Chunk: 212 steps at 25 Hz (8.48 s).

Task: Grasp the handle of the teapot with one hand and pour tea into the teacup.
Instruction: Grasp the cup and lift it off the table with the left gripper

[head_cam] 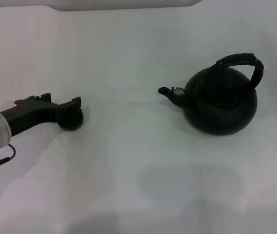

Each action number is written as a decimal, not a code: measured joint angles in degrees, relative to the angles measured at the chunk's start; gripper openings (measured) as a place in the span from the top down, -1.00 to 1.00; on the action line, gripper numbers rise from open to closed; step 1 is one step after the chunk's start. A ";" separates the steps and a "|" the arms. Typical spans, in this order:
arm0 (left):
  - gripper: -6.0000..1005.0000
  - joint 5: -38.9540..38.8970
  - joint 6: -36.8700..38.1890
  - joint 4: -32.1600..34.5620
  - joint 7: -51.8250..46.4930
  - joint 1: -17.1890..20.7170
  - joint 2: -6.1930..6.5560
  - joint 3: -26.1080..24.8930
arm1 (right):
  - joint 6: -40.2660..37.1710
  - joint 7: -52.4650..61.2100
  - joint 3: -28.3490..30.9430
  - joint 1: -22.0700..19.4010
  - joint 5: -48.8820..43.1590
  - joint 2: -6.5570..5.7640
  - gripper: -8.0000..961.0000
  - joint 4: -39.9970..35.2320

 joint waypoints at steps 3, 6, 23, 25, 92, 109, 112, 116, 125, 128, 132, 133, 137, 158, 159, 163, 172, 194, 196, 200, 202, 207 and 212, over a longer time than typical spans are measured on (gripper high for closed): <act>-0.76 1.20 -0.21 -0.03 -0.65 -0.05 -0.11 0.22 | 0.04 -0.01 0.00 0.01 0.04 0.00 -0.81 0.00; -0.76 3.11 -0.24 -0.21 -2.69 -0.11 -0.12 0.41 | 0.13 -0.03 0.00 -0.05 0.06 0.00 -0.81 0.00; -0.76 4.54 -1.66 -1.34 -4.38 -1.33 -0.13 0.72 | 0.31 -0.06 -0.35 0.01 0.19 0.09 -0.81 0.00; -0.75 4.50 -1.70 -1.87 -4.41 -1.55 -0.12 0.72 | 0.33 -0.06 -0.36 0.00 0.24 0.09 -0.82 0.00; 0.04 8.32 -7.97 0.84 -8.38 -4.44 0.07 -1.24 | 0.58 -0.05 -0.22 -0.10 0.27 0.09 -0.81 0.00; 0.21 8.35 -11.67 1.91 -8.16 -4.88 -0.01 -4.36 | 0.82 -0.05 -0.41 -0.32 0.17 0.09 -0.82 -0.12; 0.00 8.40 -12.53 1.90 -8.53 -4.96 -0.01 -4.46 | 0.89 -0.05 -0.48 -0.29 0.05 0.10 -0.82 -0.11; -0.31 10.54 -12.78 1.90 -9.36 -5.48 -0.11 -4.34 | 1.32 -0.05 -0.48 -0.40 0.00 0.15 -0.82 -0.27; -0.71 14.15 -12.77 0.39 -11.66 -9.14 0.01 -4.70 | 3.46 -0.05 -0.44 -0.94 0.00 0.18 -0.81 -0.44; -0.74 14.18 -13.14 -1.13 -11.81 -10.94 0.01 -4.81 | 4.16 -0.05 -0.43 -1.22 0.06 0.18 -0.81 -0.44; -0.77 13.91 -14.56 -4.14 -13.15 -14.93 -0.05 -4.52 | 4.38 -0.05 -0.26 -1.41 0.14 0.18 -0.82 -0.44; -0.77 13.97 -14.96 -4.99 -13.69 -16.07 -0.07 -4.44 | 4.40 -0.05 -0.22 -1.47 0.15 0.18 -0.82 -0.38; -0.77 14.22 -16.32 -6.69 -14.89 -18.56 -0.07 -4.41 | 4.45 -0.10 -0.01 -1.81 0.24 0.13 -0.82 -0.12; -0.77 18.95 -21.28 -4.11 -19.38 -18.34 -0.08 -5.17 | 4.37 -2.18 0.00 -1.71 0.45 0.09 -0.82 0.00; -0.77 18.96 -21.44 -4.11 -19.37 -18.43 -0.08 -5.18 | 4.36 -2.18 0.13 -1.68 0.45 0.08 -0.82 0.00; -0.77 19.21 -21.79 -4.05 -19.41 -18.58 -0.09 -5.18 | 4.43 -2.20 0.68 -1.65 0.44 0.08 -0.82 0.00; -0.77 19.54 -22.01 -4.32 -20.36 -18.45 -0.01 -4.79 | 4.43 -2.25 0.70 -1.65 0.44 0.09 -0.81 0.00; -0.75 21.83 -23.59 -5.28 -22.53 -19.55 -0.11 -4.48 | 4.22 -2.34 0.70 -1.56 0.44 0.00 -0.82 0.00; -0.74 21.84 -23.59 -5.28 -22.53 -19.56 -0.10 -4.38 | 4.20 -2.34 0.70 -1.57 0.44 0.00 -0.82 0.00; -0.74 21.83 -23.91 -5.28 -22.53 -19.57 -0.08 -4.28 | 4.16 -2.34 0.70 -1.56 0.44 0.00 -0.82 0.00; -0.74 21.86 -23.97 -5.28 -22.53 -19.60 -0.05 -4.16 | 4.14 -2.34 0.70 -1.56 0.44 0.00 -0.82 0.00; -0.53 22.95 -23.94 -5.20 -22.85 -19.74 -0.11 -3.62 | 4.13 -2.34 0.70 -1.57 0.44 0.00 -0.82 0.00; -0.41 24.52 -23.80 -5.08 -24.19 -20.13 -0.18 -2.43 | 4.12 -2.34 0.70 -1.57 0.44 0.00 -0.82 0.00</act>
